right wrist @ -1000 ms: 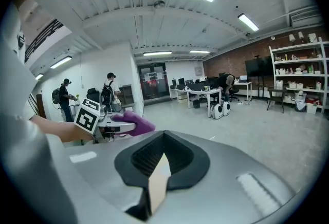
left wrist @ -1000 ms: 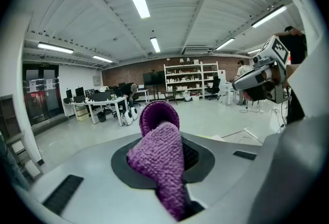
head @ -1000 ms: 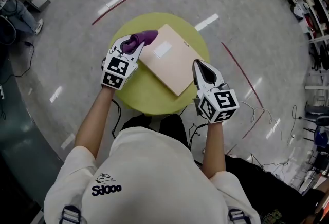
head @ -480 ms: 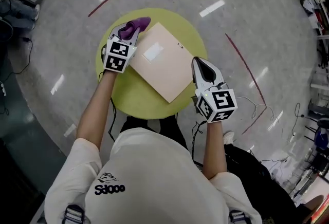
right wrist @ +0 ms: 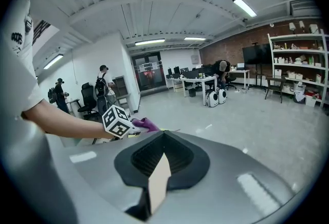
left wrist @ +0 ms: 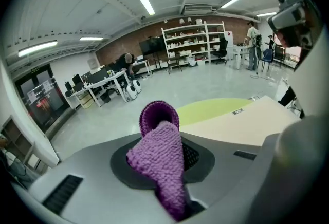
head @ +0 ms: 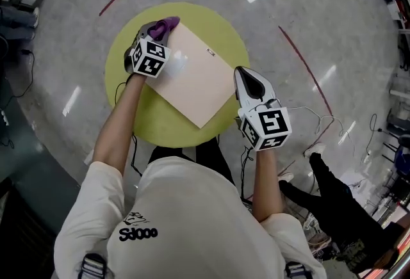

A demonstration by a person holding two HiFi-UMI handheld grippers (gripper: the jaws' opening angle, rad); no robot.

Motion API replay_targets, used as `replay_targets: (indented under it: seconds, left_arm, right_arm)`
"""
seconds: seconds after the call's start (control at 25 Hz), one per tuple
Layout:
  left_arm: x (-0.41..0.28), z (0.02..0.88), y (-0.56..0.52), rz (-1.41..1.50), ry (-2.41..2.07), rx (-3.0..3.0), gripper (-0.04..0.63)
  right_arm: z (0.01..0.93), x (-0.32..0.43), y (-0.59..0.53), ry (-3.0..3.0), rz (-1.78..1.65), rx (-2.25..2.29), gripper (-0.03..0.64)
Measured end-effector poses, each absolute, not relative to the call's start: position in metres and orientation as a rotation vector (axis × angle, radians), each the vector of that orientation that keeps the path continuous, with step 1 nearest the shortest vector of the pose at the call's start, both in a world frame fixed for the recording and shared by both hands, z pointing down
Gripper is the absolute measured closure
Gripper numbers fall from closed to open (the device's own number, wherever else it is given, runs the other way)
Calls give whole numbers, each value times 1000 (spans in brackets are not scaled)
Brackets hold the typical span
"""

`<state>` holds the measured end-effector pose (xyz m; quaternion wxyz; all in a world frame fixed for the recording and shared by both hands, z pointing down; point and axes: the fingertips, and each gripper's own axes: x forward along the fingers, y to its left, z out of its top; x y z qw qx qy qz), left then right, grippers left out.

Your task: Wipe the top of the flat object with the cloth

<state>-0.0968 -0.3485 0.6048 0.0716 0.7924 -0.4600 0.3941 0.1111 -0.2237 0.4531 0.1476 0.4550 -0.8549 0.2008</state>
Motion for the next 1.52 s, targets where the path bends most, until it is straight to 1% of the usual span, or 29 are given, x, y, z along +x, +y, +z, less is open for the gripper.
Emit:
replay_targets:
  seconds: [0.28,0.72,1.52]
  left_arm:
    - [-55,640,-335,1269,-1244,2422,532]
    - [-8,650,-304,1290,-1132,2475,532]
    - [150,647,-163,1270,-542,2779,532]
  right_arm:
    - [465,136,-209,-2422,607,1360,606]
    - [462,159,-193,-2403,604,1443,607]
    - [445,200,-145,-2314,617,1656,606]
